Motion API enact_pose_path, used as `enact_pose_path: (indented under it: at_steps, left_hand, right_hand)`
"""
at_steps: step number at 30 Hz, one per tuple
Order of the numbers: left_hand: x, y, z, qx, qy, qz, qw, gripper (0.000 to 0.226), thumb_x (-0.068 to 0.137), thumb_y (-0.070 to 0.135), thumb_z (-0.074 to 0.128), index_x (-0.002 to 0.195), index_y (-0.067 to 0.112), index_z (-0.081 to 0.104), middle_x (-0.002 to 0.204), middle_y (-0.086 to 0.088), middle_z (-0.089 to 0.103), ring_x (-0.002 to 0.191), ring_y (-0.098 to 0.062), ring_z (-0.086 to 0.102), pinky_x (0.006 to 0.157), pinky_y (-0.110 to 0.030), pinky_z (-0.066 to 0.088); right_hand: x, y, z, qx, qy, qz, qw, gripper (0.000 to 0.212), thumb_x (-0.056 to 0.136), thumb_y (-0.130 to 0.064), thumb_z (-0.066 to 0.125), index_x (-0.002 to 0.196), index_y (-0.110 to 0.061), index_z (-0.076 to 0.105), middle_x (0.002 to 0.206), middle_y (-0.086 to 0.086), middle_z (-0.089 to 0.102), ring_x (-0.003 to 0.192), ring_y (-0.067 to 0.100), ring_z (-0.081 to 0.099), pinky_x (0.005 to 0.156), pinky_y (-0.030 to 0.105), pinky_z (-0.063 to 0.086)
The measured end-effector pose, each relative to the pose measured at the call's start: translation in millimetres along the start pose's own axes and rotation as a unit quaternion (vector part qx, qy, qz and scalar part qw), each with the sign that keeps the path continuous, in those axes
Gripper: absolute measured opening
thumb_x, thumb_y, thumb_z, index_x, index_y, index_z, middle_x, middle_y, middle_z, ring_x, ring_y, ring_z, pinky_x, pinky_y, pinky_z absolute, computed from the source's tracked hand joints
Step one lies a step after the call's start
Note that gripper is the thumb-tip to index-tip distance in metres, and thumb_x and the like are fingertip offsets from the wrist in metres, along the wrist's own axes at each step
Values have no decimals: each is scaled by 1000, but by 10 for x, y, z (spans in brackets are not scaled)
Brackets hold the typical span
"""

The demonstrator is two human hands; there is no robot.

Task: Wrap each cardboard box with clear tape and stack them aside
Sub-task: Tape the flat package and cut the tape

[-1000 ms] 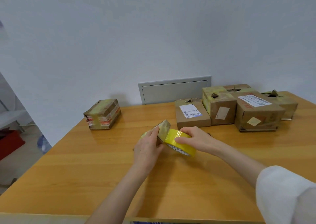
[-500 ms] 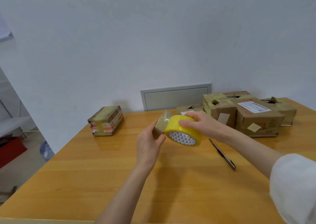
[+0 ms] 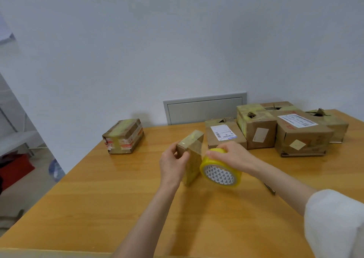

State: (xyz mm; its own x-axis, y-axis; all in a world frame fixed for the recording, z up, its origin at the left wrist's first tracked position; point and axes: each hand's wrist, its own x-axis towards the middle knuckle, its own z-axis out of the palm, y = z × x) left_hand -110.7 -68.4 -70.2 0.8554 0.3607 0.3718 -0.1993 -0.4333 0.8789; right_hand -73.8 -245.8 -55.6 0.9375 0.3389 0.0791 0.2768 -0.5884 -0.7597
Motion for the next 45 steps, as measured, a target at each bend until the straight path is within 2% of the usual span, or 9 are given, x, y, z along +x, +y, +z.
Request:
enact_pose_path:
  at_steps: [8,12,14,18,22,26,31,37,45]
  left_hand:
    - [92,115,-316,10,-305,-65,950,59,91,15,58,142,36,37,130,6,52,117,-12,53,101,-33,47]
    - [248,315,-222,192,-213,-25,958,55,95,46,48,142,19,42,132,-6,56,114,-21,56,98,-36,47]
    - [327,356,-98,353,-178,22,918,59,93,55,44,134,13,50,125,-9,61,110,-26,59,91,-38,50]
    - [387,348,58,452,-188,48,871,36,92,43,52,101,8,60,93,-7,64,82,-25,60,63,-32,46]
    - [424,246,-43,385,-170,20,907,31,90,40,55,99,11,62,88,-6,65,82,-25,63,70,-38,55]
    - [388,135,-290,143,-144,-93,975,23,93,29,56,100,8,63,92,-12,68,81,-26,68,67,-41,60]
    - [253,-77,-385,-30,-126,-171,977,26,97,25,53,109,5,65,100,-18,69,80,-23,68,68,-35,60]
    - [285,-101,-379,-22,-135,-175,975,20,95,19,55,107,6,64,97,-15,69,80,-21,67,70,-31,60]
    - [244,-197,-326,20,-101,-125,987,20,91,19,61,107,7,61,99,-15,66,89,-28,66,72,-39,60]
  right_hand:
    - [125,-22,275,-86,-11,57,995,57,81,-66,57,104,-14,64,95,1,68,84,16,64,76,36,53]
    - [151,-123,330,-142,-5,72,987,65,84,-66,53,120,-13,60,108,3,67,94,19,64,78,35,52]
    - [145,-171,345,-158,-6,81,984,66,85,-66,52,122,-12,58,112,4,66,97,21,64,77,35,52]
    - [126,-197,335,-164,-12,95,982,71,84,-71,48,119,-11,60,100,2,66,90,21,64,74,35,52]
    - [123,-140,307,-91,-23,67,993,58,84,-65,55,109,-13,62,101,3,67,97,23,65,69,30,47]
    - [55,-109,91,90,-59,-9,994,33,87,-47,64,95,-15,69,92,-2,68,85,12,64,73,25,48]
    - [33,-128,-58,106,-108,-52,987,24,91,-32,63,81,-11,67,71,-6,57,68,4,52,69,22,37]
    - [84,-200,13,102,-79,-62,990,51,82,-46,66,99,2,66,92,21,62,81,17,56,76,34,43]
    - [52,-176,129,121,-67,-82,987,28,91,-27,63,79,-2,63,74,4,53,70,13,49,66,28,37]
